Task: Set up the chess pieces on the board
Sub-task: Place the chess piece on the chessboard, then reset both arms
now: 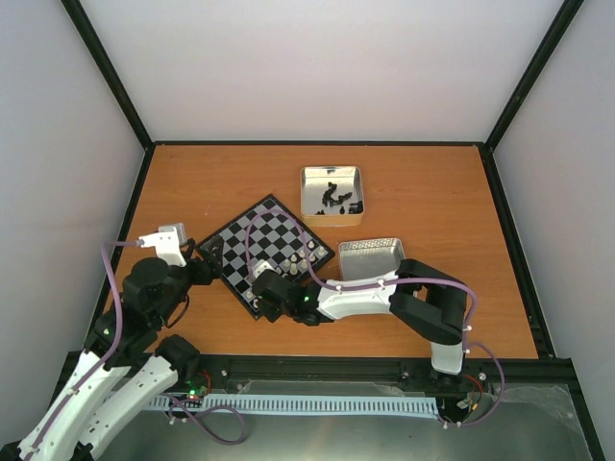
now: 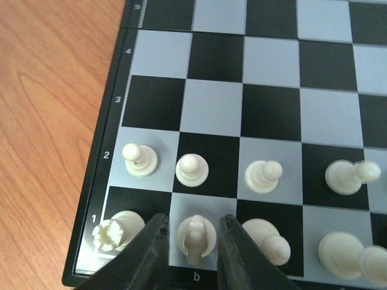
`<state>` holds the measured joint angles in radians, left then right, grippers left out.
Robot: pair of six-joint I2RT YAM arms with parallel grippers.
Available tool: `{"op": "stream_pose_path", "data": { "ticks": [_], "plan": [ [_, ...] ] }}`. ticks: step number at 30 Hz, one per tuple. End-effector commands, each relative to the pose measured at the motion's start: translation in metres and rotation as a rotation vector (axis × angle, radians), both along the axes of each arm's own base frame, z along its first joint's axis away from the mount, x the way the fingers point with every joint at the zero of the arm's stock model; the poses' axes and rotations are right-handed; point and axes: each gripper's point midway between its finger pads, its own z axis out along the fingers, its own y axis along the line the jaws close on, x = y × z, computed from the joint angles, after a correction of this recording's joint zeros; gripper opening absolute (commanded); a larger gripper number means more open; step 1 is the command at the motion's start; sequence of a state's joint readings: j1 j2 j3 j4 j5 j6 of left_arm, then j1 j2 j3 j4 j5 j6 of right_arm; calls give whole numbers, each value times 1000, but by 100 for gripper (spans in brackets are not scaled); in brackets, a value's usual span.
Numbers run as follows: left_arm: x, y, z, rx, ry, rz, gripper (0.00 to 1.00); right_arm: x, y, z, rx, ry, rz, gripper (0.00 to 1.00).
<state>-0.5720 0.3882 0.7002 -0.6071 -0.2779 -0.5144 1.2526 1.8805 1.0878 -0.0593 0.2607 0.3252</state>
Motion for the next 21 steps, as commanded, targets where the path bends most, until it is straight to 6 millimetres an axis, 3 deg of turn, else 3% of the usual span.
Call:
{"op": "stream_pose_path", "data": {
  "ticks": [1,5,9,12,15,18,21],
  "plan": [
    [0,0,1,-3,2,3,80,-2,9,23,48,-1,-11,30],
    [-4,-4,13,-29,-9,-31,89,3,5,69,117,-24,-59,42],
    [-8,-2,42,-15,-44,-42,98,2,-1,113,203,-40,-75,43],
    [-11,-3,59,-7,-65,-62,100,2,-15,140,248,-53,-108,45],
    [-16,-1,64,-2,-69,-70,100,11,-53,161,240,-120,-224,51],
    [-23,0,73,18,-116,-97,100,24,-113,167,169,-215,-388,56],
    [-32,8,91,20,-178,-89,100,31,-174,188,125,-302,-526,63]
  ]
}}
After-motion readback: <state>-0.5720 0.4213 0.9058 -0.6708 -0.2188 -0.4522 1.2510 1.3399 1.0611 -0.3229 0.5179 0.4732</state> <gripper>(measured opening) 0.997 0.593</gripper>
